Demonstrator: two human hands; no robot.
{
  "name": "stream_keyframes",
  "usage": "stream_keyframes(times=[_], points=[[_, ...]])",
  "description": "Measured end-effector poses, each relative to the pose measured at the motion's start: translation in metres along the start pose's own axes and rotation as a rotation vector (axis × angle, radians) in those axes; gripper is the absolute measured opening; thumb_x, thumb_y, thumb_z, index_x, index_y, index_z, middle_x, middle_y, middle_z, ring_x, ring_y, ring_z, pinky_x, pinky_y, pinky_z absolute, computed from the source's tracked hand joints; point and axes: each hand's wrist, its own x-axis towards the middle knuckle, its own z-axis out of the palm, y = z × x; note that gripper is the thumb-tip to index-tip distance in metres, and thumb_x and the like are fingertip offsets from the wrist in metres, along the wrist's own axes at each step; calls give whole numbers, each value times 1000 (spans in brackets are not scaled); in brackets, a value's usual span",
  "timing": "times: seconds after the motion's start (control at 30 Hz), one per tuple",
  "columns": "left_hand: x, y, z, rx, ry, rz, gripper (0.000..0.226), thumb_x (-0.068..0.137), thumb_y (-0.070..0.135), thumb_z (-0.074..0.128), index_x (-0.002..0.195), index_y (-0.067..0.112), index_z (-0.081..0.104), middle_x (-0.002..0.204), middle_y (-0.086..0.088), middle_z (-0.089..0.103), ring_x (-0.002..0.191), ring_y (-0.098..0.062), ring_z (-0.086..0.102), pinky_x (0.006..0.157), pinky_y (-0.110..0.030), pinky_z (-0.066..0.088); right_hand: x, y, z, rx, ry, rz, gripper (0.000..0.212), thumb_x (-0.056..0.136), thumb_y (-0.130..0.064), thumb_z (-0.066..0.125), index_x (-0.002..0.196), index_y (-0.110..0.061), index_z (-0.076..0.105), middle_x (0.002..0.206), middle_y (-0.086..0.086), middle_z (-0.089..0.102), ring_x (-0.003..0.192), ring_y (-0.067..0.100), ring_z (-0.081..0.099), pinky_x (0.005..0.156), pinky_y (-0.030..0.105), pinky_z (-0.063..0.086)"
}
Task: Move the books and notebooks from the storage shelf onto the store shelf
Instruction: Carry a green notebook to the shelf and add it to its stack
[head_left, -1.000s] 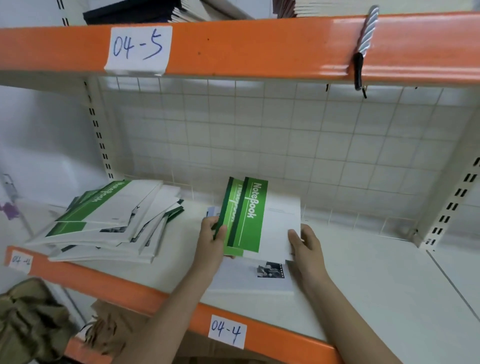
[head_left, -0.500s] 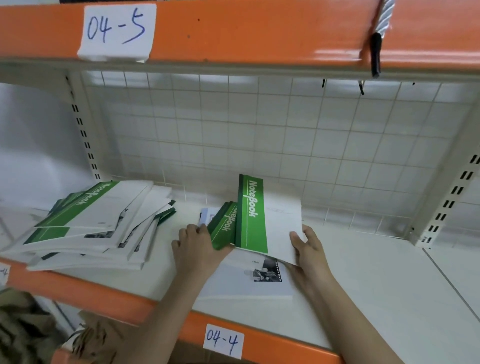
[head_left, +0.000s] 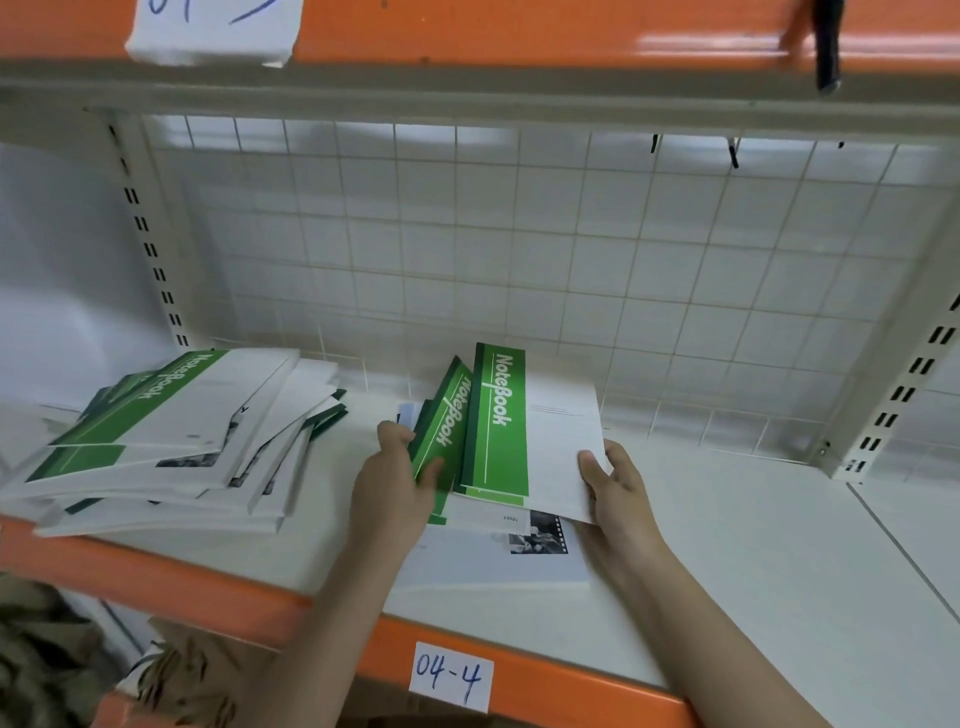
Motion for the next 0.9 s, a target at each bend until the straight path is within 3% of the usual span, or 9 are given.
stream_keyframes(times=[0.1,0.17,0.27,0.4,0.5,0.57,0.63,0.77,0.9], points=[[-4,3,-7,-308,98,11,17,94,12,54,110,10,48,82,1,62,63,-17,55,59,-30,43,-2,1,2,30,-13,-24,13,99,-8,43,110,-8,51,117,20,64,95,32,62,95,60,46],[-5,5,-13,-510,62,19,21,97,13,49,117,17,51,97,15,62,81,-5,60,71,-17,48,-4,1,3,57,-29,-23,13,100,-8,42,109,-10,51,115,16,65,95,27,63,92,50,49],[-6,7,-12,-865,-271,5,34,98,20,46,131,24,45,126,7,60,115,-14,60,85,-38,56,-5,0,5,104,-84,-6,16,101,-9,40,110,-14,52,110,9,68,90,21,65,86,41,51],[-8,13,-14,-1151,-531,-90,40,90,26,45,130,32,43,121,12,64,112,-14,63,84,-39,56,-5,0,11,131,-112,47,27,101,-8,39,122,-17,52,115,5,68,95,19,67,81,35,56],[-10,12,-14,-889,-397,-50,44,94,46,33,135,33,45,106,19,63,93,-3,64,82,-30,55,-6,-1,10,124,-111,77,29,100,-7,41,125,-12,54,115,9,69,94,22,68,75,34,57],[-10,9,-13,-527,-63,29,44,97,51,34,123,25,60,88,12,61,76,-8,59,74,-28,53,-7,-3,6,129,-106,80,28,100,-5,41,124,-13,55,112,7,70,87,18,70,71,31,59],[-8,6,-15,-249,208,11,33,92,43,50,109,20,67,94,6,66,89,-14,61,71,-28,50,-8,-5,5,151,-112,79,29,100,-5,40,122,-14,55,110,6,70,82,16,71,66,30,59],[-5,1,-11,330,-65,-149,64,78,53,63,127,13,53,126,-6,51,119,-25,42,90,-39,39,-8,-6,5,174,-131,77,29,100,-5,40,120,-17,56,104,2,72,81,15,71,69,32,58],[-3,-7,-6,284,-64,-237,52,74,54,67,101,11,61,101,-8,57,96,-26,51,78,-37,46,-8,-7,7,175,-119,68,28,100,-5,40,119,-18,55,101,1,73,83,17,69,80,39,54]])
